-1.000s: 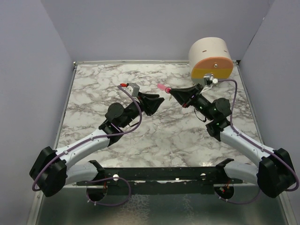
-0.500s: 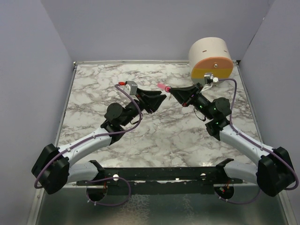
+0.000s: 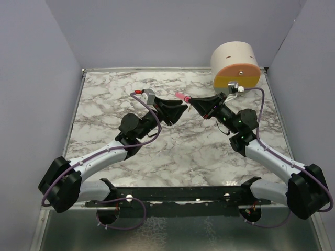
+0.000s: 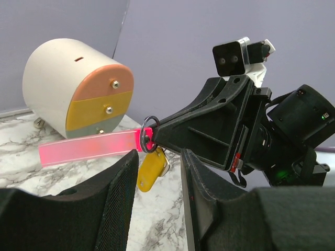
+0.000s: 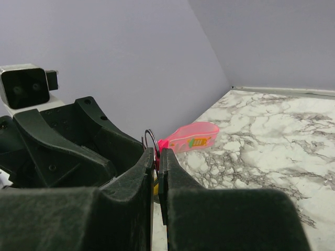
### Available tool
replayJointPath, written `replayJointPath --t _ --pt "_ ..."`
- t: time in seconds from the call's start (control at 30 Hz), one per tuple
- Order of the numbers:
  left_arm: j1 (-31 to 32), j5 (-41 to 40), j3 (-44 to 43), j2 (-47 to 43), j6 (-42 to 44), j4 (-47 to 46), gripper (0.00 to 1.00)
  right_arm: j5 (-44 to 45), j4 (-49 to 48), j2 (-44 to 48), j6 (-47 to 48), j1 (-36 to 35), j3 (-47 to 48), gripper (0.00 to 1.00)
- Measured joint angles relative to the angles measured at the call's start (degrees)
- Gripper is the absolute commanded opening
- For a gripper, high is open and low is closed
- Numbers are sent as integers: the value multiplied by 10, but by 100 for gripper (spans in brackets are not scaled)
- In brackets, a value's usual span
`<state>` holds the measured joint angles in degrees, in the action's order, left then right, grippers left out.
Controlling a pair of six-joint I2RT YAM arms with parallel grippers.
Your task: Put the keys on the keyring
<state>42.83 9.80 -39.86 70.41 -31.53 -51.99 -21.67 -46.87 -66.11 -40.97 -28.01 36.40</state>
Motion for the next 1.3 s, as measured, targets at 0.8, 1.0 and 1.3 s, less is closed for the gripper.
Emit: replayJointPath --t 0.8,1.0,1.3 --pt "-9 26 -9 38 -23 -52 23 -3 -29 -6 -13 0 0 1" --pt "-11 29 -9 42 -29 -64 22 -3 -37 -6 -15 0 0 1" --pt "-12 33 -10 49 -37 -76 22 -3 -42 -8 -19 0 0 1"
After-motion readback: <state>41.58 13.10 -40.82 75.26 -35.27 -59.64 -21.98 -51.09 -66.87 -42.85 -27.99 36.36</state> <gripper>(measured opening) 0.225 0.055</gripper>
